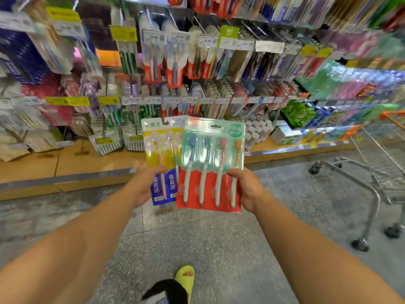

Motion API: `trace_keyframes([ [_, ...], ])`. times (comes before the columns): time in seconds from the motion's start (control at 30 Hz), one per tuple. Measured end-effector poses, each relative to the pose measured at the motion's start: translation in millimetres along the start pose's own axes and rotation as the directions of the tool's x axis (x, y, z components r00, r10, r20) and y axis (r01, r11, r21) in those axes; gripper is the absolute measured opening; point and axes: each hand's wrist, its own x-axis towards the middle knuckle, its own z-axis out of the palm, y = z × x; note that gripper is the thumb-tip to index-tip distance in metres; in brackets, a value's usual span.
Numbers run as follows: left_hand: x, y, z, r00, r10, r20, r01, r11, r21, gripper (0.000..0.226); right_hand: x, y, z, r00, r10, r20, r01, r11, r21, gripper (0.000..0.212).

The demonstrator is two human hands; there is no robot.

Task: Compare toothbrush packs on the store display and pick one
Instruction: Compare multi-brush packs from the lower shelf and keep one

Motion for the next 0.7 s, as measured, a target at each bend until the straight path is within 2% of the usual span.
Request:
trace_keyframes([
  [0.13,23,14,14,0.997,-0.003,-0.078,0.006,0.999,0.04,0.034,32,-18,-66,0.989,0.059,-0.134,-0.059,0.998,0.008,0.033],
  [0.23,40,15,24,0.994,-0.019,-0.111,0.024,0.999,0.043,0.043,43,-27,-110,0.978,0.098,-0.183,-0.095,0.995,0.024,0.026],
  [0.33,52,8,37,0.992,-0.039,-0.124,0.048,0.996,0.069,0.043,51,-27,-149,0.967,0.108,-0.23,-0.101,0.994,0.041,0.03],
  [0.5,56,8,71,0.985,-0.073,-0.159,0.083,0.995,0.058,0.037,61,-26,-198,0.96,0.138,-0.245,-0.13,0.99,0.048,0.032],
  [0.63,56,9,118,0.99,-0.037,-0.136,0.037,0.999,-0.002,0.024,83,-28,-211,0.972,0.154,-0.178,-0.141,0.987,0.082,0.041],
  [0.7,57,4,147,0.994,-0.067,-0.092,0.063,0.997,-0.044,0.056,95,-31,-210,0.981,0.164,-0.104,-0.153,0.982,0.108,0.043],
])
